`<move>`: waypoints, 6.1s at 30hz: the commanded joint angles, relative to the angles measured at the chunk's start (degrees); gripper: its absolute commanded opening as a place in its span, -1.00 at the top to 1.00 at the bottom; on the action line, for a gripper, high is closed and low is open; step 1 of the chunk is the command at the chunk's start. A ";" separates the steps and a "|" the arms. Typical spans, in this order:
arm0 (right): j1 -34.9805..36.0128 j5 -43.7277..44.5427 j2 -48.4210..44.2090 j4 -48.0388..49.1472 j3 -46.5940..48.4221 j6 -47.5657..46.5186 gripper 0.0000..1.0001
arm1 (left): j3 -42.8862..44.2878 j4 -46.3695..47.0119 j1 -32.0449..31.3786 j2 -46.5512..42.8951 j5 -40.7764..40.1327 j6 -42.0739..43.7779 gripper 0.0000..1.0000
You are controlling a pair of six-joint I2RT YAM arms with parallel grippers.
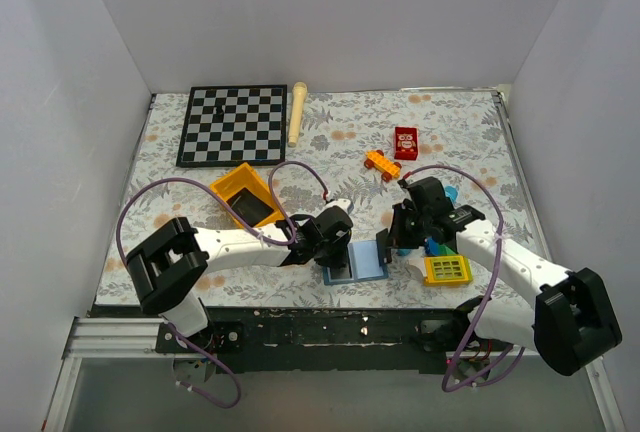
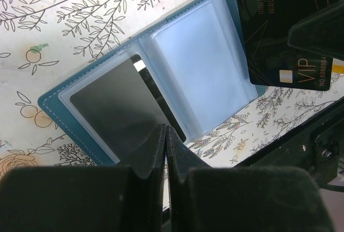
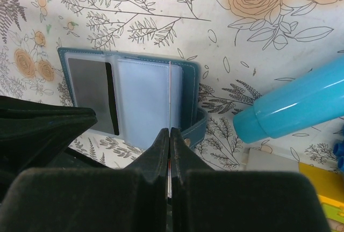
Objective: Put the credit cards into the card holder
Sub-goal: Turn over the card slot in the card holder, then insert the credit card into the card holder.
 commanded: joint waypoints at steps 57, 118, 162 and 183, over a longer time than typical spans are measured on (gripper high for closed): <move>3.68 -17.24 4.23 20.60 -4.01 6.80 0.97 | -2.88 -0.46 -0.51 1.21 -1.94 -2.50 1.00; 15.99 -12.50 20.13 26.40 2.76 11.90 0.97 | -9.47 -15.77 -0.51 -24.29 -18.65 -7.52 1.00; 12.39 -7.92 16.10 25.35 -2.69 10.76 0.97 | -17.38 -2.57 -0.51 -10.13 -11.88 -10.59 1.00; 9.13 -19.26 19.25 30.79 -3.04 8.21 0.97 | -18.26 -3.27 -0.51 -10.84 -12.58 -11.03 1.00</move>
